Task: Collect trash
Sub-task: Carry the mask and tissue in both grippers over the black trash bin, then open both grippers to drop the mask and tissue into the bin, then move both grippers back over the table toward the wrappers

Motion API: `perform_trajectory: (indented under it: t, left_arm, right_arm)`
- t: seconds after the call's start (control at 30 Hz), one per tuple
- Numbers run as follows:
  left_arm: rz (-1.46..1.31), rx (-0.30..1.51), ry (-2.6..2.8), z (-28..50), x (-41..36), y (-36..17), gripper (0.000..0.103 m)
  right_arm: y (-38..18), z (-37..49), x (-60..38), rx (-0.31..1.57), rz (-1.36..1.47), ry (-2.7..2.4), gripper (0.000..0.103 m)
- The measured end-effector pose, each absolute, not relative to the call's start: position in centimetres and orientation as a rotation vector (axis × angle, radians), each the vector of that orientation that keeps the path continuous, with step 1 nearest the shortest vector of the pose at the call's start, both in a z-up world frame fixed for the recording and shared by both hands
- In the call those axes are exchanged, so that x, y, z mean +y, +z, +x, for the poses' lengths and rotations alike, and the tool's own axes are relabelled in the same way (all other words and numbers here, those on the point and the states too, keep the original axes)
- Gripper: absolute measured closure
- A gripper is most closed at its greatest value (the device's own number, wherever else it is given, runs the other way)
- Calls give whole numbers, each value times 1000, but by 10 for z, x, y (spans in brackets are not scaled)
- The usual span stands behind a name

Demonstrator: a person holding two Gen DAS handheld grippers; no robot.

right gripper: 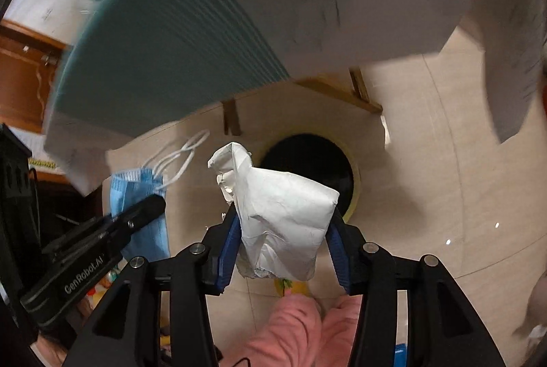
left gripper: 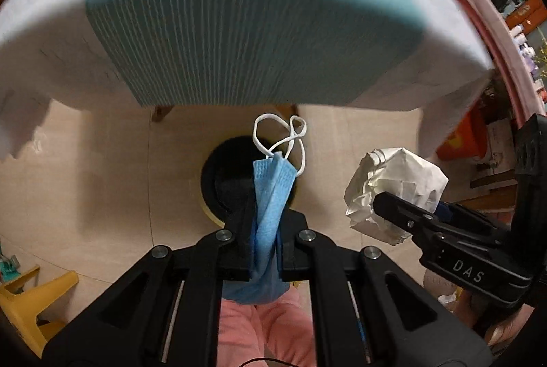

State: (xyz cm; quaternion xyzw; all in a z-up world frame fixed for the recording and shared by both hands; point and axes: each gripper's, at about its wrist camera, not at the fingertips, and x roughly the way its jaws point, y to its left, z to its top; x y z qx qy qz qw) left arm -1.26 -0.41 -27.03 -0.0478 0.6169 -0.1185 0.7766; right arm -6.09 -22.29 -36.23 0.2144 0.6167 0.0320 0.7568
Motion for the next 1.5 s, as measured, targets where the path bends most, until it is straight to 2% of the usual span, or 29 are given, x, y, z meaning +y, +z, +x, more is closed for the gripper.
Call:
perform_trajectory:
  t: [0.27,0.33,0.43,0.5,0.57,0.6,0.7,0.83,1.03,1.27,1.5]
  left_arm:
    - [-98,1380,-228,11,0,-385,95]
    - [-85,1381,-228,15,1,-405,86]
    - [-85,1393,-230,18,4,-432,63]
    - [-93,1393,-222,21,9,-445,41]
    - [-93,1376,-209,23,12,-450,32]
    - [-94,1368,-205,23,15,-452,28]
    - [-87,1342,-194,18,22,-455,26]
    - [-96,1310,-204,15,27,-446,26]
    - [-132,1281,-214,11,30,-395,22]
    - [-92,1230,-164,4,44,-303,22]
    - [-76,1186,-164,-11,73,-199,22]
  right_arm:
    - [-479,-39,-203,1393,475,27,48]
    - [-505,-35,-199,1406,483,13,45]
    - [-529,-32,-192,1421,513,12,37]
    - [-541,-31,-189,1414,518,10,36]
    - [-545,-25,-187,1406,509,10,23]
    - [-544,-25,-186,1398,503,7,21]
    - [-537,-25,-183,1381,504,1,21]
    - [-505,-33,-187,1354,512,4,21]
    - [-432,-51,-188,1327,502,7,21]
    - [-332,-69,-192,1291,492,7,21]
    - [-208,-89,-181,1220,433,17,21]
